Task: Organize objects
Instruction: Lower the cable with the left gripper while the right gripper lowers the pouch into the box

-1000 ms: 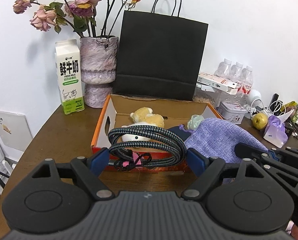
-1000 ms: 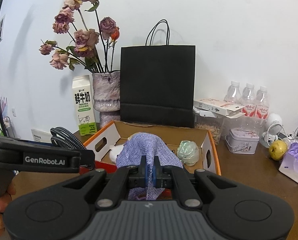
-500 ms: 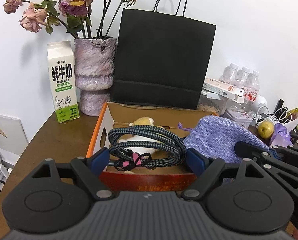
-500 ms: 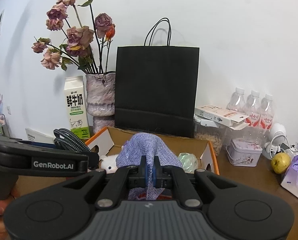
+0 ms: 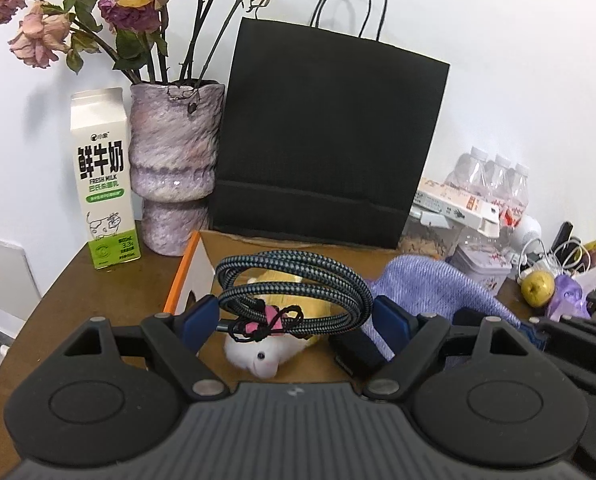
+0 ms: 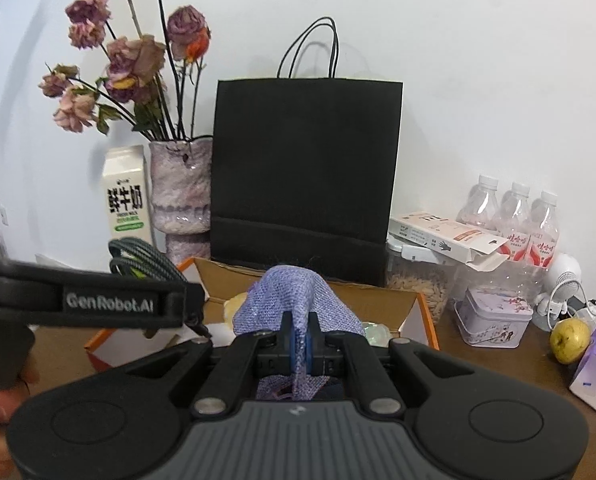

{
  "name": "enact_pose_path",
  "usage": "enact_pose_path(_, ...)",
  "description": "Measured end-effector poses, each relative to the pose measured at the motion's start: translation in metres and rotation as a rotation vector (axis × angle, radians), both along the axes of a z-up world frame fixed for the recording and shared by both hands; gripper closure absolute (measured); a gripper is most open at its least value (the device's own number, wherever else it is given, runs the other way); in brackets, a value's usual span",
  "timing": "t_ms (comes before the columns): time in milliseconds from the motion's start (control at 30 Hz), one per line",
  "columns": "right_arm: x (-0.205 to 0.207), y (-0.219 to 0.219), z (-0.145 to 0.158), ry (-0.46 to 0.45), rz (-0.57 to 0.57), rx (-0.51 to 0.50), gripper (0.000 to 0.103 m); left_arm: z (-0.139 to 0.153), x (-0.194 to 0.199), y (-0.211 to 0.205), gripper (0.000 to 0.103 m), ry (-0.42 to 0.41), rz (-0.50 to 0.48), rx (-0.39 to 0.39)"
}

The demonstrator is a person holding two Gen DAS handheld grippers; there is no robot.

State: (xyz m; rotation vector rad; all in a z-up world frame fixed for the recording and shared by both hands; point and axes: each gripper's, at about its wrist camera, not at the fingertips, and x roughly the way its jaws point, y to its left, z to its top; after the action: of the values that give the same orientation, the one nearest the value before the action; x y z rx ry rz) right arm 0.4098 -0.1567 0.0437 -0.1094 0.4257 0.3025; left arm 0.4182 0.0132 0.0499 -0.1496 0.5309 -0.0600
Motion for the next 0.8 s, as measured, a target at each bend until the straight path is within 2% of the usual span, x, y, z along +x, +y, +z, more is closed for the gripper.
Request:
enact_pose_path(567,0.052,0.007,-0.026,0.024,-0.038,-0.029,0.099,-0.022,0.046,0.003,0.019,-0.016,-0.002,-0.027)
enact_pose_path(800,0.067,0.011,-0.036,0.032,-0.058,-0.062,0.098,-0.026,0.058,0.003,0.018,-0.008,-0.017,-0.007)
